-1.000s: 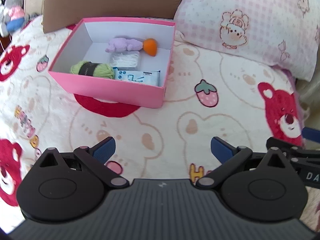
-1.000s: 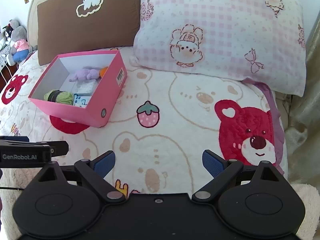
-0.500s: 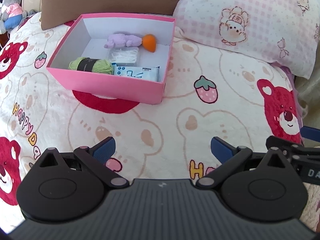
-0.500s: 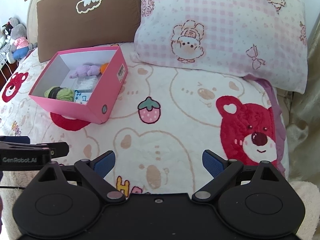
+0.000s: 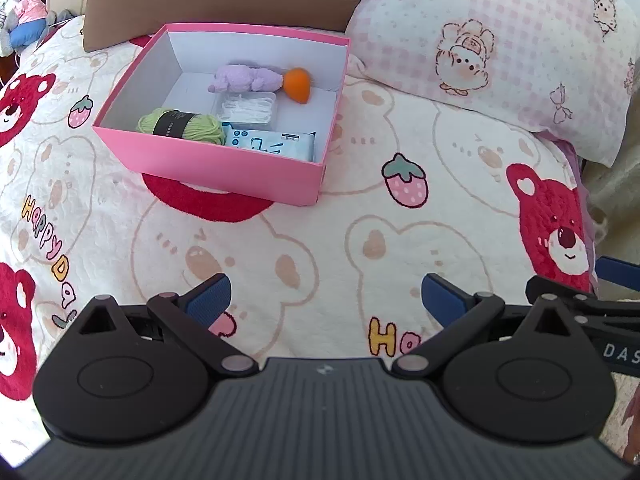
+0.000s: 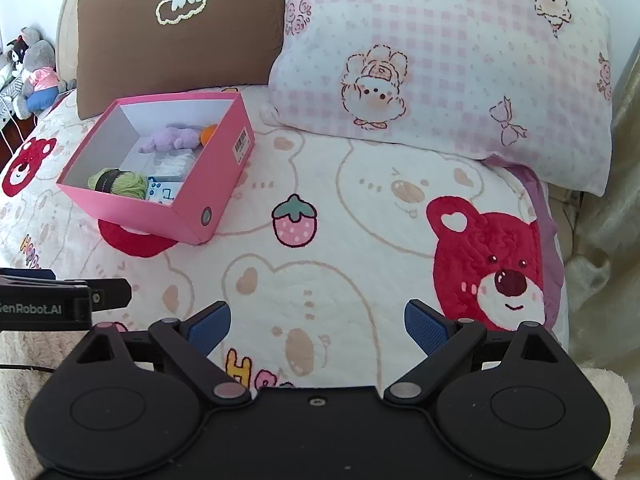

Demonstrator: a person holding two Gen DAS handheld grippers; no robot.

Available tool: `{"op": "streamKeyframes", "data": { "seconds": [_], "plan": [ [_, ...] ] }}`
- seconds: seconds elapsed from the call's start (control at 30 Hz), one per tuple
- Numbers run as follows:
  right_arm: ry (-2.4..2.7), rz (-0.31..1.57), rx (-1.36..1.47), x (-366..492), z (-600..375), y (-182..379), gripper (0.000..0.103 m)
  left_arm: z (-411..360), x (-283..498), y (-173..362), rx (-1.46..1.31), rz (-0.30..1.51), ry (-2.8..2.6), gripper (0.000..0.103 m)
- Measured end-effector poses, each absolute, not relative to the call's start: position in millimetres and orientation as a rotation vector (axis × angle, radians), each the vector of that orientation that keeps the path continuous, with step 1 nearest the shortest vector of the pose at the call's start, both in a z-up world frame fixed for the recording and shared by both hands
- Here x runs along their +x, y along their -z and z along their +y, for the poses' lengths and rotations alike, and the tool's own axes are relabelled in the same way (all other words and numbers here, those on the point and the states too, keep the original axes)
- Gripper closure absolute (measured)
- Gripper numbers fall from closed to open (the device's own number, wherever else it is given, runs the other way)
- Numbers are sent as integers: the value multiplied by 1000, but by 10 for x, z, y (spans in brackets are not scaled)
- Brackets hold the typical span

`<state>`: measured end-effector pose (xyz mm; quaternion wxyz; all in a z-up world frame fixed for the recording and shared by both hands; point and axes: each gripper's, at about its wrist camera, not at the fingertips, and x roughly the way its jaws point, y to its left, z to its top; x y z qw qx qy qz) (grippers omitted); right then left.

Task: Organize objects

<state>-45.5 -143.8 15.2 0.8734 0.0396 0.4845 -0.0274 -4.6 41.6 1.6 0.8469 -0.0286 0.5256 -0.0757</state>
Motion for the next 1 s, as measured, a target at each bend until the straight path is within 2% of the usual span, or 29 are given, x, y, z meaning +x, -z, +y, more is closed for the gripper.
{"op": "streamKeyframes", "data": {
  "seconds": [1.0],
  "plan": [
    [65, 1014, 17, -472, -1447, -199, 7, 385, 4, 12, -43, 1097, 165, 0]
  ]
}}
